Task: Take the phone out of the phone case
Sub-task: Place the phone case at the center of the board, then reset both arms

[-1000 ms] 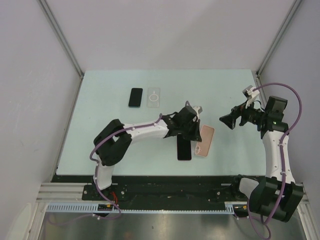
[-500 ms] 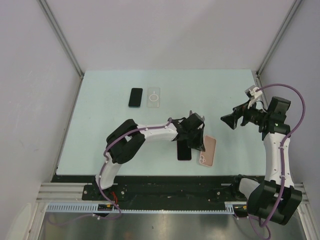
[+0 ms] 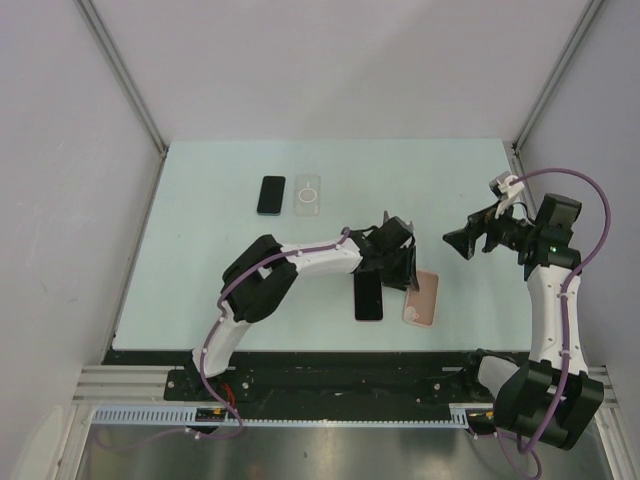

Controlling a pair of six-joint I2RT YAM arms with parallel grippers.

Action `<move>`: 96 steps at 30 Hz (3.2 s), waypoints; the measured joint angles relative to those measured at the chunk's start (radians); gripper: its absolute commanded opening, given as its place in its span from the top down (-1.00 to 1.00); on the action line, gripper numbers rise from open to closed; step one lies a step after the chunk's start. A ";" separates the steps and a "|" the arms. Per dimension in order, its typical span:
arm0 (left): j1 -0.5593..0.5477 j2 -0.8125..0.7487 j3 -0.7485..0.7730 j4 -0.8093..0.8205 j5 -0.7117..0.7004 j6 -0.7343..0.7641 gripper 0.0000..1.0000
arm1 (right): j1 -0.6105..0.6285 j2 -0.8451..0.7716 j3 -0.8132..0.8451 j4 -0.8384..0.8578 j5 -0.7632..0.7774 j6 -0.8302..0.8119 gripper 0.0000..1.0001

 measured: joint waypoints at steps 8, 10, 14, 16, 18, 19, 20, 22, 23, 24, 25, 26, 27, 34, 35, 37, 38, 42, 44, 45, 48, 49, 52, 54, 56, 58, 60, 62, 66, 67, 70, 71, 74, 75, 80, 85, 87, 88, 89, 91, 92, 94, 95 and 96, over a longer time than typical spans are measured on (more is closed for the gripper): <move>0.008 0.000 0.000 -0.002 -0.008 0.016 -0.18 | 0.003 0.033 -0.001 -0.132 0.132 -0.160 -1.00; 0.008 -0.004 -0.001 -0.002 -0.008 0.018 -0.20 | 0.006 0.053 -0.010 -0.159 0.189 -0.193 -0.99; 0.010 -0.033 -0.006 -0.006 -0.008 0.041 -0.24 | 0.037 0.080 -0.064 -0.177 0.311 -0.236 -0.99; 0.016 -0.061 -0.006 -0.010 -0.008 0.058 -0.27 | 0.068 0.099 -0.091 -0.184 0.371 -0.251 -0.99; 0.025 -0.105 -0.007 -0.012 -0.008 0.075 -0.30 | 0.097 0.120 -0.113 -0.186 0.428 -0.256 -1.00; 0.034 -0.130 -0.008 -0.012 -0.008 0.085 -0.31 | 0.111 0.127 -0.119 -0.186 0.451 -0.257 -0.99; 0.045 -0.159 -0.009 -0.012 -0.008 0.095 -0.31 | 0.132 0.134 -0.127 -0.183 0.486 -0.257 -0.99; 0.079 -0.217 -0.018 0.000 -0.007 0.123 -0.36 | 0.179 0.150 -0.148 -0.169 0.552 -0.257 -1.00; 0.097 -0.240 -0.023 0.005 -0.006 0.139 -0.36 | 0.197 0.156 -0.156 -0.164 0.578 -0.256 -0.99; 0.119 -0.264 -0.028 0.010 -0.007 0.159 -0.37 | 0.217 0.165 -0.164 -0.154 0.608 -0.254 -1.00; 0.153 -0.291 -0.033 0.018 -0.007 0.187 -0.38 | 0.237 0.176 -0.170 -0.147 0.635 -0.252 -1.00; 0.179 -0.307 -0.036 0.023 -0.008 0.203 -0.40 | 0.254 0.188 -0.174 -0.138 0.661 -0.250 -0.99; 0.211 -0.323 -0.041 0.031 -0.006 0.227 -0.40 | 0.265 0.197 -0.176 -0.133 0.681 -0.249 -0.99; 0.441 -0.394 -0.123 0.054 0.027 0.336 -0.94 | 0.314 0.276 -0.190 -0.051 0.837 -0.231 -0.99; 0.466 -0.407 -0.143 0.054 0.030 0.348 -1.00 | 0.321 0.284 -0.194 -0.040 0.856 -0.230 -0.99; 0.500 -0.435 -0.182 0.048 0.033 0.365 -1.00 | 0.335 0.303 -0.200 -0.025 0.883 -0.227 -1.00; 0.513 -0.453 -0.204 0.047 0.036 0.376 -1.00 | 0.346 0.315 -0.201 -0.017 0.894 -0.223 -0.99; 0.542 -0.539 -0.262 0.037 0.049 0.417 -0.99 | 0.385 0.341 -0.201 0.024 0.932 -0.207 -0.99; 0.556 -0.598 -0.284 0.034 0.059 0.444 -1.00 | 0.399 0.342 -0.202 0.045 0.948 -0.200 -0.99; 0.562 -0.626 -0.293 0.035 0.064 0.454 -1.00 | 0.406 0.343 -0.202 0.054 0.955 -0.197 -0.99; 0.583 -0.707 -0.330 0.048 0.080 0.490 -0.99 | 0.418 0.346 -0.202 0.080 0.975 -0.188 -0.99; 0.591 -0.735 -0.344 0.048 0.083 0.503 -1.00 | 0.422 0.347 -0.202 0.090 0.981 -0.186 -0.99; 0.615 -0.801 -0.392 0.050 0.086 0.540 -1.00 | 0.433 0.352 -0.202 0.116 0.995 -0.182 -1.00; 0.626 -0.835 -0.426 0.050 0.087 0.564 -1.00 | 0.438 0.357 -0.202 0.128 0.999 -0.181 -1.00; 0.634 -0.858 -0.457 0.049 0.087 0.584 -0.99 | 0.446 0.360 -0.202 0.140 1.004 -0.179 -1.00; 0.640 -0.872 -0.482 0.046 0.087 0.604 -1.00 | 0.454 0.362 -0.201 0.147 1.006 -0.178 -1.00; 0.647 -0.887 -0.504 0.045 0.084 0.625 -1.00 | 0.461 0.367 -0.199 0.152 1.006 -0.172 -1.00; 0.656 -0.905 -0.523 0.043 0.082 0.641 -1.00 | 0.468 0.376 -0.191 0.153 1.006 -0.167 -1.00; 0.676 -0.955 -0.555 0.042 0.079 0.667 -1.00 | 0.481 0.393 -0.178 0.162 1.007 -0.163 -1.00; 0.680 -0.972 -0.564 0.044 0.077 0.674 -1.00 | 0.481 0.393 -0.177 0.164 1.008 -0.163 -0.99; 0.686 -1.018 -0.589 0.045 0.055 0.702 -1.00 | 0.483 0.393 -0.177 0.166 1.009 -0.163 -1.00; 0.688 -1.033 -0.597 0.046 0.047 0.715 -0.99 | 0.482 0.391 -0.177 0.166 1.009 -0.163 -1.00; 0.690 -1.071 -0.620 0.047 0.001 0.759 -1.00 | 0.463 0.371 -0.177 0.160 1.006 -0.161 -1.00; 0.692 -1.082 -0.629 0.047 -0.016 0.776 -0.99 | 0.447 0.352 -0.177 0.154 1.002 -0.158 -0.99; 0.726 -1.169 -0.693 0.047 -0.106 0.864 -1.00 | 0.261 0.173 -0.163 0.131 0.924 -0.129 -1.00; 0.780 -1.266 -0.769 0.047 -0.164 0.942 -0.99 | 0.098 -0.061 -0.147 0.111 0.816 -0.093 -1.00; 0.805 -1.315 -0.809 0.045 -0.182 0.973 -1.00 | 0.063 -0.142 -0.146 0.092 0.792 -0.071 -1.00; 0.822 -1.340 -0.829 0.042 -0.184 0.985 -1.00 | 0.051 -0.187 -0.146 0.082 0.783 -0.052 -1.00; 0.846 -1.363 -0.846 0.040 -0.181 0.993 -0.99 | 0.041 -0.224 -0.146 0.072 0.776 -0.033 -0.99; 0.901 -1.398 -0.872 0.039 -0.175 1.003 -1.00 | 0.021 -0.302 -0.145 0.057 0.767 0.013 -0.99; 0.940 -1.413 -0.882 0.039 -0.156 1.004 -1.00 | 0.011 -0.346 -0.146 0.051 0.760 0.037 -0.99; 1.007 -1.429 -0.893 0.040 -0.132 1.006 -1.00 | -0.006 -0.417 -0.148 0.037 0.751 0.068 -1.00; 1.046 -1.435 -0.899 0.040 -0.117 1.006 -1.00 | -0.014 -0.467 -0.151 0.035 0.749 0.089 -0.99; 1.069 -1.440 -0.902 0.042 -0.106 1.006 -1.00 | -0.018 -0.500 -0.156 0.034 0.748 0.098 -0.99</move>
